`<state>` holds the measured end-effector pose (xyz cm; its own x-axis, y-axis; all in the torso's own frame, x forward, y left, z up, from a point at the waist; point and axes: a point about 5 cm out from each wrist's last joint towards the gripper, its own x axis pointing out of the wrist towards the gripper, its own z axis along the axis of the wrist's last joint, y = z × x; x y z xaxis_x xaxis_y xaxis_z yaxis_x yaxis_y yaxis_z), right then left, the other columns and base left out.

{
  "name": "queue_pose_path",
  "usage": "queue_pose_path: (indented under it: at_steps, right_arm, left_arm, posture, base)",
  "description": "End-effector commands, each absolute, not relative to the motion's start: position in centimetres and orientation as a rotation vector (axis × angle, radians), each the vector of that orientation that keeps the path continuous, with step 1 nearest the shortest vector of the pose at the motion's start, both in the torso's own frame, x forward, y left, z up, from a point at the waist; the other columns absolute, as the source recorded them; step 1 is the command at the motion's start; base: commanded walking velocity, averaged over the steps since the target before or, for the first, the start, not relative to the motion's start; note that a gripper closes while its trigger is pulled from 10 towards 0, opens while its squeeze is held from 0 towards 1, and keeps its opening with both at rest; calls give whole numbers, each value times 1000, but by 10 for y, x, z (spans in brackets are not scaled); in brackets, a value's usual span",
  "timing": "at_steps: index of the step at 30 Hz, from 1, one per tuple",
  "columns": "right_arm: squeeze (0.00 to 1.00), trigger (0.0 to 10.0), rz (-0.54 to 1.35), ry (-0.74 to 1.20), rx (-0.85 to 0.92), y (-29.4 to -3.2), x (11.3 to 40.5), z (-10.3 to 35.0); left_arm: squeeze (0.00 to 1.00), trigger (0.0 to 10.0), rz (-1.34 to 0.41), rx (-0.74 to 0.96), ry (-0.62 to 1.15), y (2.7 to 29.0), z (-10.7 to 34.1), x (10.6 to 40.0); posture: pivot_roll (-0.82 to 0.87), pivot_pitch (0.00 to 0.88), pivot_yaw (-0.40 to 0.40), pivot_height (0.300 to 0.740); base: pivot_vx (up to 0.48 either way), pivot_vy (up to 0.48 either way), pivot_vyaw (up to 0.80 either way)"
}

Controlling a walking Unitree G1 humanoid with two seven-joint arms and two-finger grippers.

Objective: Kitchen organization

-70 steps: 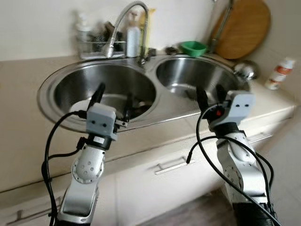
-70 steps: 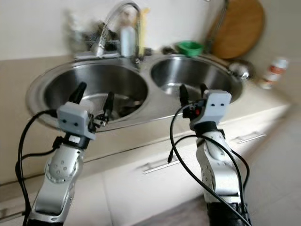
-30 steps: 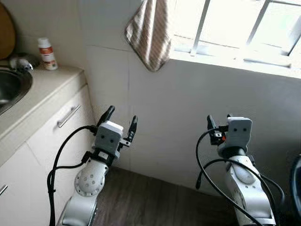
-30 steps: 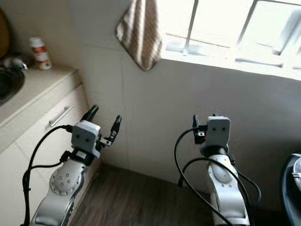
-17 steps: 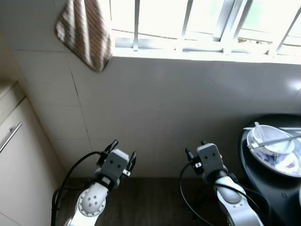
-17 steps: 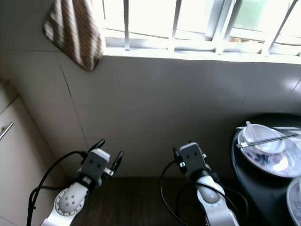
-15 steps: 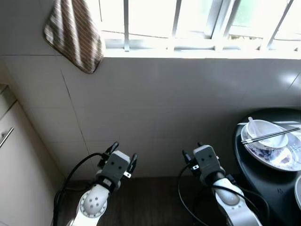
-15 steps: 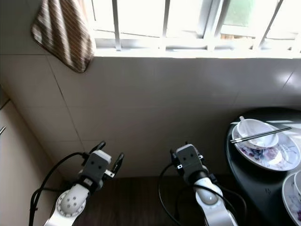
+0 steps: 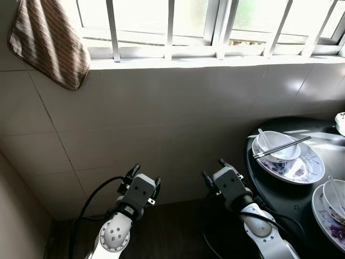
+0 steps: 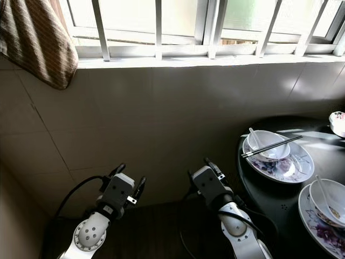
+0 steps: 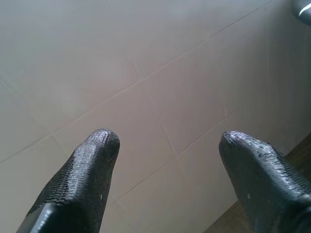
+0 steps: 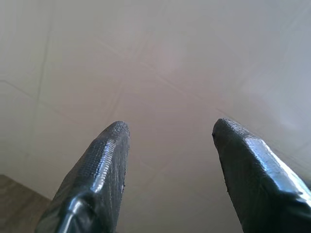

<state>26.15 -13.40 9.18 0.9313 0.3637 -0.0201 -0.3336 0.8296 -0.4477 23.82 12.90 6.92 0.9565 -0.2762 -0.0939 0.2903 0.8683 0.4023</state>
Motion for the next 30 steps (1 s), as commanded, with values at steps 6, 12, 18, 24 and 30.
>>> queue_pose_path:
  at_steps: [6, 12, 18, 24, 30]
  right_arm:
    - [0, 10000, 298, -149, -447, -143, 268, 108]
    - [0, 10000, 268, -152, -452, -147, 270, 109]
    - [0, 10000, 213, -155, -432, -154, 273, 111]
    - [0, 10000, 181, -149, -414, -159, 275, 112]
    - [0, 10000, 136, -133, -378, -168, 278, 115]
  left_arm:
    - [0, 10000, -288, 426, 28, 128, 69, 239]
    - [0, 10000, -287, 420, 25, 128, 69, 239]
    - [0, 10000, -289, 410, 19, 128, 68, 240]
    - [0, 10000, -293, 407, 20, 128, 69, 240]
    - [0, 10000, -283, 382, 10, 130, 70, 241]
  posture:
    - [18, 0, -41, 740]
    - [18, 0, -43, 740]
    - [17, 0, -41, 740]
    - [14, 0, -37, 740]
    - [12, 0, -37, 740]
  base:
    - [0, -480, 0]
    - [0, -480, 0]
    - [0, -390, 0]
    - [0, 0, 0]
    - [0, 0, 0]
